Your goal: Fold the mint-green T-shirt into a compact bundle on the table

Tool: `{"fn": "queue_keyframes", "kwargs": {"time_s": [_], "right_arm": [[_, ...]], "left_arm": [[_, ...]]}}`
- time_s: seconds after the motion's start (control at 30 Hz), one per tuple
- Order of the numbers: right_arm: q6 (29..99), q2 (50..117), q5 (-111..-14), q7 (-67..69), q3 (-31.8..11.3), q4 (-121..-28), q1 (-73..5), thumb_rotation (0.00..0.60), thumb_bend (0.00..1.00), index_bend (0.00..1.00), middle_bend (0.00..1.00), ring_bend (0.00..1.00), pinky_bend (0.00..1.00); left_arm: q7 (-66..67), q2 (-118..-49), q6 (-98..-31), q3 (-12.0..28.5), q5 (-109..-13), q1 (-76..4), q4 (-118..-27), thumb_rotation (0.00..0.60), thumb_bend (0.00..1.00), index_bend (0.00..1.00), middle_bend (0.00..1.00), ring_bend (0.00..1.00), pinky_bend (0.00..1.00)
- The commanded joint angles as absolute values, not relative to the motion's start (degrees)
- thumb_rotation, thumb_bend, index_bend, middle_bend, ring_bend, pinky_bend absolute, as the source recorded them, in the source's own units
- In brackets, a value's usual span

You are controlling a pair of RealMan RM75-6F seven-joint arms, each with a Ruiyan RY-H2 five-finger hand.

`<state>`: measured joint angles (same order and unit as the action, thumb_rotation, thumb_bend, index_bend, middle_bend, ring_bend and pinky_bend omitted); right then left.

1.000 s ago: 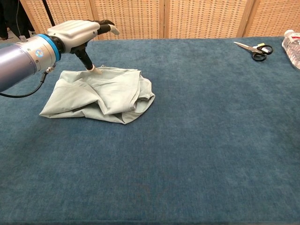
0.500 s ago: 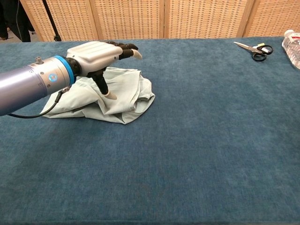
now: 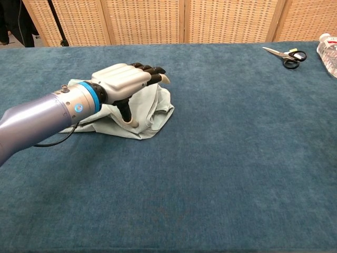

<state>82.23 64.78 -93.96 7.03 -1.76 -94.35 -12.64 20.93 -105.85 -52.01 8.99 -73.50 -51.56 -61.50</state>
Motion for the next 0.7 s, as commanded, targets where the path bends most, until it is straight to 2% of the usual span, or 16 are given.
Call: {"fn": "queue_keyframes", "kwargs": {"time_s": [0.03,0.3,0.7], "right_arm": [[82.23,64.74,-93.95,7.09,-1.78,-94.34,-12.64,0.6,0.05,0.0,0.0,0.0,0.0],[82.18,64.58,-93.92,7.49,-1.79,-94.28,-12.65,0.6,0.05,0.0,0.0,0.0,0.0],[82.27,64.42,-94.0,7.42,-1.76,-94.52,-12.56,0.6,0.05,0.0,0.0,0.0,0.0]], "left_arm": [[19.69,-108.13,-52.59,9.25,-74.3,-52.09,-59.53,0.6,0.0,0.0,0.0,0.0,0.0],[18.32,-110.73,-53.2,9.65,-74.84,-52.24,-57.03,0.6,0.0,0.0,0.0,0.0,0.0],[16.85,-109.77,-54.74,10.18,-75.15,-51.09,-57.46,0.6,0.0,0.0,0.0,0.0,0.0]]}}
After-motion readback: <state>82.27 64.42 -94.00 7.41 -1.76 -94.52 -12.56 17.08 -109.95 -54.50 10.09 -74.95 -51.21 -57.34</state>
